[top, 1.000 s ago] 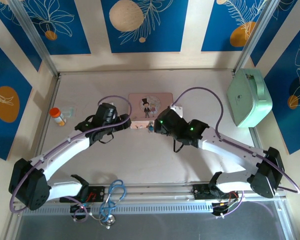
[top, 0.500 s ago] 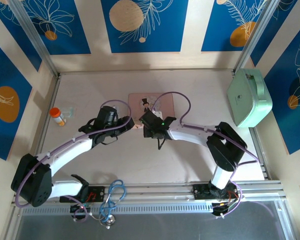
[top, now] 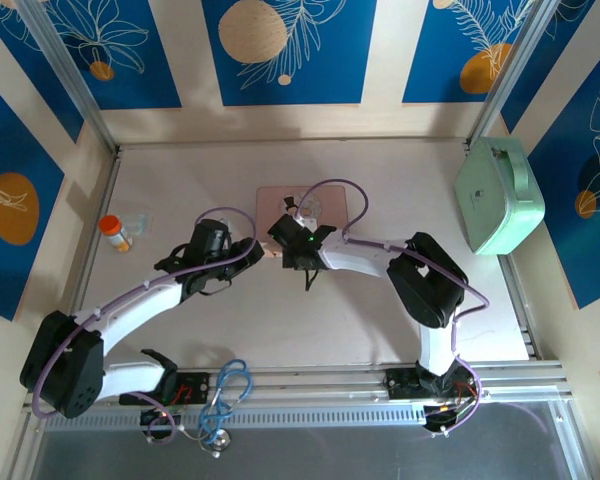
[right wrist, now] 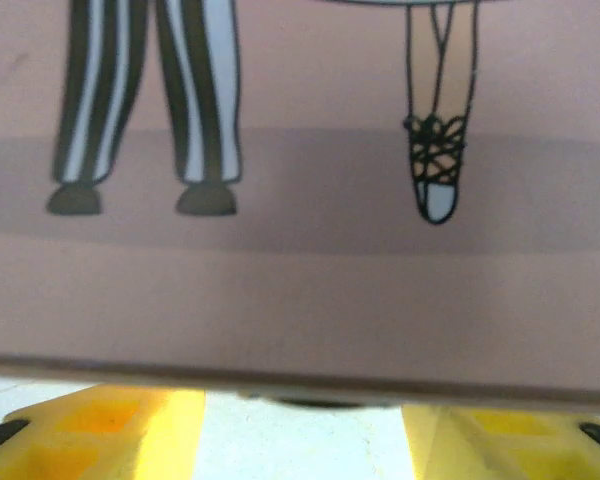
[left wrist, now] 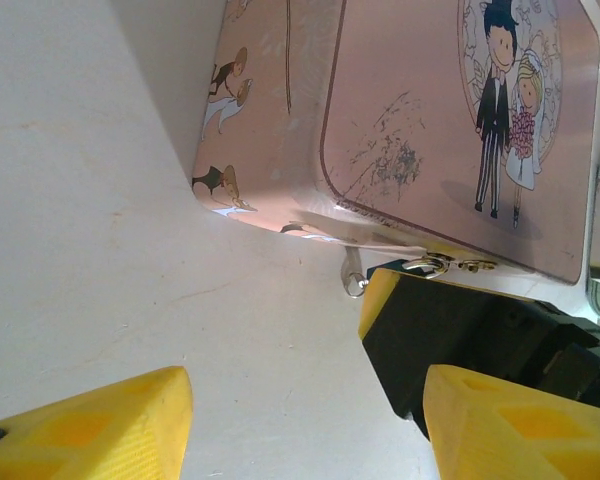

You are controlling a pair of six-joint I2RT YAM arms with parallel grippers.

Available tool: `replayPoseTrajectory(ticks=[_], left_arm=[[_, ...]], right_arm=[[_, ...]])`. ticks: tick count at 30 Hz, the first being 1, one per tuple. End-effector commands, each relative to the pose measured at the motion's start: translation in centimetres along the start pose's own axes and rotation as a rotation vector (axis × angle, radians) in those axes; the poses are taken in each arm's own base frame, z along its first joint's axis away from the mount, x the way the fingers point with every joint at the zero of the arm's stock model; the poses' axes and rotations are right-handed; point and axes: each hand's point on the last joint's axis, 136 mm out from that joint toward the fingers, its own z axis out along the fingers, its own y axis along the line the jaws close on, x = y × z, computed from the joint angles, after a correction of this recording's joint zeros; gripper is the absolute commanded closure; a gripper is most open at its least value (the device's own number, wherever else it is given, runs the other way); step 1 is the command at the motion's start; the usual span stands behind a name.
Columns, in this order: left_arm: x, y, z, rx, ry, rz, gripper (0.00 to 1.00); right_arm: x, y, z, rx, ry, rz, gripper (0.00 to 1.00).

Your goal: Unlock the padlock with the key

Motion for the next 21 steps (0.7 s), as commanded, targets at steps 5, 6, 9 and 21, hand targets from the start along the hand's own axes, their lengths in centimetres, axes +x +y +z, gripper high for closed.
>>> replayPoseTrajectory(ticks=[5, 6, 9, 21], left_arm=[[0.0, 0.2, 0.0, 0.019, -0.006, -0.003, 0.4], [0.1, 0.3, 0.0, 0.015, -0.005, -0.002, 0.4], [0.1, 0.4, 0.0, 0.009, -0.005, 0.004, 0.41], [0.2, 0.7, 0.4, 0.004, 0.001, 0.004, 0.42]], right_arm=[[-0.4, 0.0, 0.7, 0.046, 0.002, 0.001, 0.49], [-0.5, -0.1, 0.9, 0.052, 0.005, 0.002, 0.5], [-0.4, 0.0, 1.1, 0.06, 0.012, -0.004, 0.52], [-0.1, -0.7, 1.4, 0.091, 0.038, -0.004, 0.7]])
